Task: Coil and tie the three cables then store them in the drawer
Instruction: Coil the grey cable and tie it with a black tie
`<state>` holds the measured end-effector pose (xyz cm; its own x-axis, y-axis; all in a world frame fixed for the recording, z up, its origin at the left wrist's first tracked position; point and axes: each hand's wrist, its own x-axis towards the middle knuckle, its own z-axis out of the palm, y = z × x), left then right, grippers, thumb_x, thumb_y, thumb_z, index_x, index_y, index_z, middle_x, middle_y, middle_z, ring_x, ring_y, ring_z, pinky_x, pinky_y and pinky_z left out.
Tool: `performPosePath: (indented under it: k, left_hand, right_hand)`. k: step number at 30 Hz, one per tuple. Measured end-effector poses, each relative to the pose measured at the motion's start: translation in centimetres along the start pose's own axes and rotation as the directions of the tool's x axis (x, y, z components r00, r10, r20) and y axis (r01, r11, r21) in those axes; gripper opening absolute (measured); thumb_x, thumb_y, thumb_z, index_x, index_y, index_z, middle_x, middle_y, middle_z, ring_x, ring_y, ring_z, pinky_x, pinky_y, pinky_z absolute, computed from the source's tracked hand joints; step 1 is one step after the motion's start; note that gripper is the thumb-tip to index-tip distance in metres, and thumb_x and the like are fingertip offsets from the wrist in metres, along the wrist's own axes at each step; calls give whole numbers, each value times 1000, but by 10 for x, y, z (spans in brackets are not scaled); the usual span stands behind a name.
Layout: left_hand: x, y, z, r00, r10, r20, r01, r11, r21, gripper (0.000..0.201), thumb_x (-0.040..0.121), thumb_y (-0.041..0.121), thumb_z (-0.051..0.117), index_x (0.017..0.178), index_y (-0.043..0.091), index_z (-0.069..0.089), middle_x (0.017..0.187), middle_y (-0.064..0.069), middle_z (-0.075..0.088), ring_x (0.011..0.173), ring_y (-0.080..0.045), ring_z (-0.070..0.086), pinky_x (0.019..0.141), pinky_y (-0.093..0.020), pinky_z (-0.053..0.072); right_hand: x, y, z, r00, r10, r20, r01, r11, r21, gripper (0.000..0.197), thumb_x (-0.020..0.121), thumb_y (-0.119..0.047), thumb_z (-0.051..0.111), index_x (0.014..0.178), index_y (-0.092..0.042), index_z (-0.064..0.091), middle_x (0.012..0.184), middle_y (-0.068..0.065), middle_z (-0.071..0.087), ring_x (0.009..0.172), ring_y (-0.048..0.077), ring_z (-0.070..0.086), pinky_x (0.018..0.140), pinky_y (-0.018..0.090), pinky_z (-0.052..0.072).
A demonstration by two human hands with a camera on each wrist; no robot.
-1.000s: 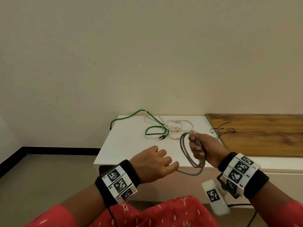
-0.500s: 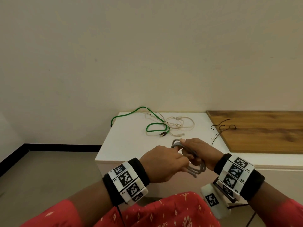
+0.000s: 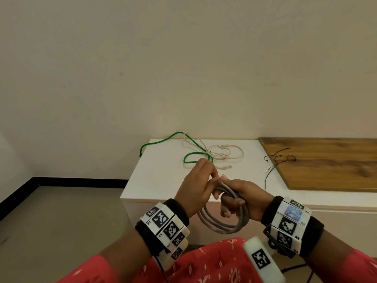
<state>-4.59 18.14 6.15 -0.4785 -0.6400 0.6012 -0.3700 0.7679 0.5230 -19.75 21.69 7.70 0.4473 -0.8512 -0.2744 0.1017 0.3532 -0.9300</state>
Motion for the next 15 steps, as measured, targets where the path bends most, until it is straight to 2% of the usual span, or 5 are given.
performPosePath:
  k: [2,4,7,10,15]
  left_hand:
    - [-2,-1,0,995,-100,-12,99,994,-44,38,85,43,38,76,8,49,72,10,41,66,-4,39,63,-11,33]
    - [-5,-1,2,981,-188,45,192,969,-154,24,91,36,43,78,16,43,67,13,46,59,-1,43,61,-13,36]
    - [-11,0,2,948,-254,194,313,858,-407,9,95,28,35,88,22,39,59,11,59,55,-5,55,61,-26,47]
    - [-16,3,-1,911,-304,280,407,776,-481,17,96,30,33,90,18,43,58,6,57,52,-13,59,56,-31,48]
    - [-17,7,2,888,-420,187,454,738,-499,17,97,16,36,83,16,45,58,1,46,43,-9,52,53,-34,49]
  right_hand:
    - [-2,-2,-1,1000,16,-4,-16,998,67,50,85,-50,33,74,-8,57,30,-7,30,29,12,41,44,24,44]
    - [-4,-4,-3,1000,6,-2,-6,998,61,43,84,-49,38,74,-10,54,31,-9,27,25,5,28,34,16,35]
    - [-6,-6,-4,1000,-16,2,15,998,66,34,84,-40,45,73,-10,53,32,-10,26,24,2,21,31,10,25]
    - [-6,-8,-6,999,-38,-38,39,998,42,31,82,-36,48,72,-7,55,32,-9,25,24,3,20,31,10,23]
    - [-3,-3,-1,978,-122,-171,106,989,-101,27,83,-29,54,86,-3,64,40,-7,26,31,5,22,34,16,26]
